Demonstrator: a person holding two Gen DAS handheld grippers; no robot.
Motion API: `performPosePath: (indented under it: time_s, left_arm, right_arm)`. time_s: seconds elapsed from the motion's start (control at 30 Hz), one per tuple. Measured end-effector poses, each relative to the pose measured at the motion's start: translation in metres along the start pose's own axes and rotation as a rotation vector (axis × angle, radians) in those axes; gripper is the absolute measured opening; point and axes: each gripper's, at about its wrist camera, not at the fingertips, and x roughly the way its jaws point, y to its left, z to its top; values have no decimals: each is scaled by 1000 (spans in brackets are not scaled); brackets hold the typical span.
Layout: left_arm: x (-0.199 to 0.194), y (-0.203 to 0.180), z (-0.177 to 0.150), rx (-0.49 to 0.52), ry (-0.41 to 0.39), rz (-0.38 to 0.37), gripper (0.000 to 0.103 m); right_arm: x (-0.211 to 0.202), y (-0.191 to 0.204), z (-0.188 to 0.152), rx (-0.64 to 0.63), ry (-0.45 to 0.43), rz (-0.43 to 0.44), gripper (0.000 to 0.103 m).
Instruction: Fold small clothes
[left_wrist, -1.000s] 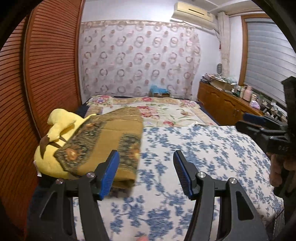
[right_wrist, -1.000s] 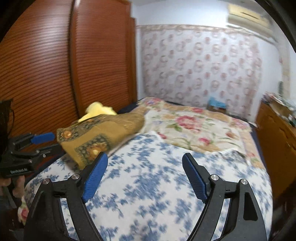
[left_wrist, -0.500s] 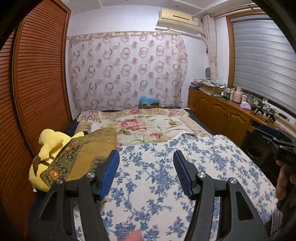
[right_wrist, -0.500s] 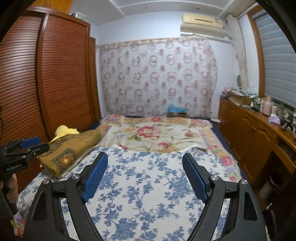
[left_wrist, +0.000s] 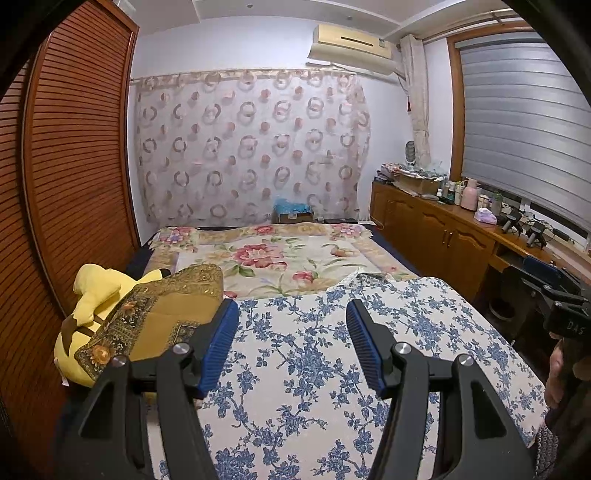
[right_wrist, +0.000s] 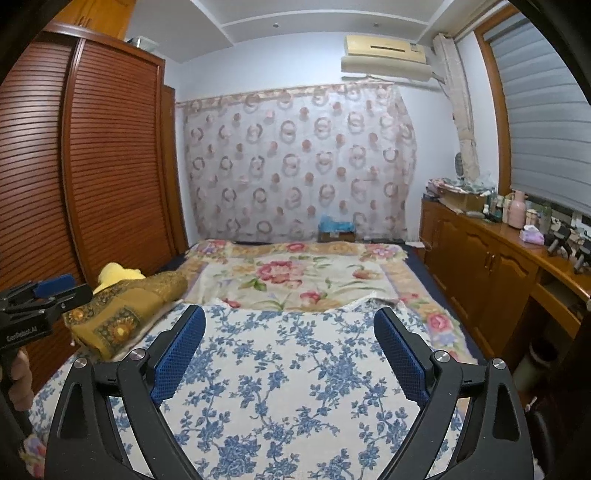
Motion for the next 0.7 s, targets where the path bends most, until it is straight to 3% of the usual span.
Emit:
performPosePath:
  time_s: [0.7]
  left_arm:
    - [2, 5, -5, 4, 1, 11, 60]
  right_arm:
    - [-3, 0, 0, -5, -4, 0, 94]
